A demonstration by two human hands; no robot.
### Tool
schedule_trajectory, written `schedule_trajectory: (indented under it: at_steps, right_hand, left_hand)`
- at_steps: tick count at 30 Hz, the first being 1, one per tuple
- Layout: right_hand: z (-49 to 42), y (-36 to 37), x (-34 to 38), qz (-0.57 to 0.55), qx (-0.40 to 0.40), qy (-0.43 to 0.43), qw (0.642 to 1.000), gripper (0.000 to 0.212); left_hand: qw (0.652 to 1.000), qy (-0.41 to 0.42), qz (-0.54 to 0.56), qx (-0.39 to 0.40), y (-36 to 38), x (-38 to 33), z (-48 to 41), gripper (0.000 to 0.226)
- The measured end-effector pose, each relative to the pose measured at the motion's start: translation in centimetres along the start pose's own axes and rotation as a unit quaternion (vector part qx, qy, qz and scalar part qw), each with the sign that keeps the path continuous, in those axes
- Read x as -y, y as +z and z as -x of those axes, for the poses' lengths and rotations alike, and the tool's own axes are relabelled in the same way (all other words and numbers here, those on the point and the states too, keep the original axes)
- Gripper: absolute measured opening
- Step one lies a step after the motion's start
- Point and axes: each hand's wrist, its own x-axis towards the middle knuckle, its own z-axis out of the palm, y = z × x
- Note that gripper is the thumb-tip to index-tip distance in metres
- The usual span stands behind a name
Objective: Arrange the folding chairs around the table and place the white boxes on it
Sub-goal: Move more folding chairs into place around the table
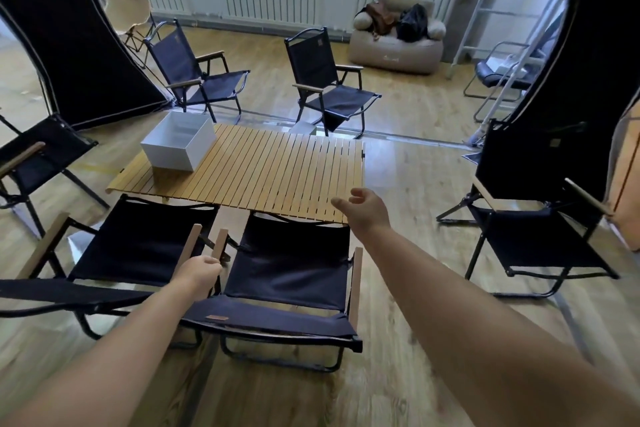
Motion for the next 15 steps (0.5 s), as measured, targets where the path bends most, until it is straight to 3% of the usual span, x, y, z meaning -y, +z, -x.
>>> schedule_trajectory:
  at_steps: [7, 15]
  right_hand:
    - [0.1, -10.4, -4.3, -0.015, -0.025, 0.002, 1.000, 0.062]
    - [-0.6, -27.5, -12.3, -0.013, -0.069, 0.030, 0.997, 0.061]
  left_hand:
    - [0.999, 0.032, -0.009, 0.007, 5.2, -7.6, 4.6, 0.022]
    - [0.994, 0.095, -0.011, 0.062, 18.3, -19.5, 12.2, 0.028]
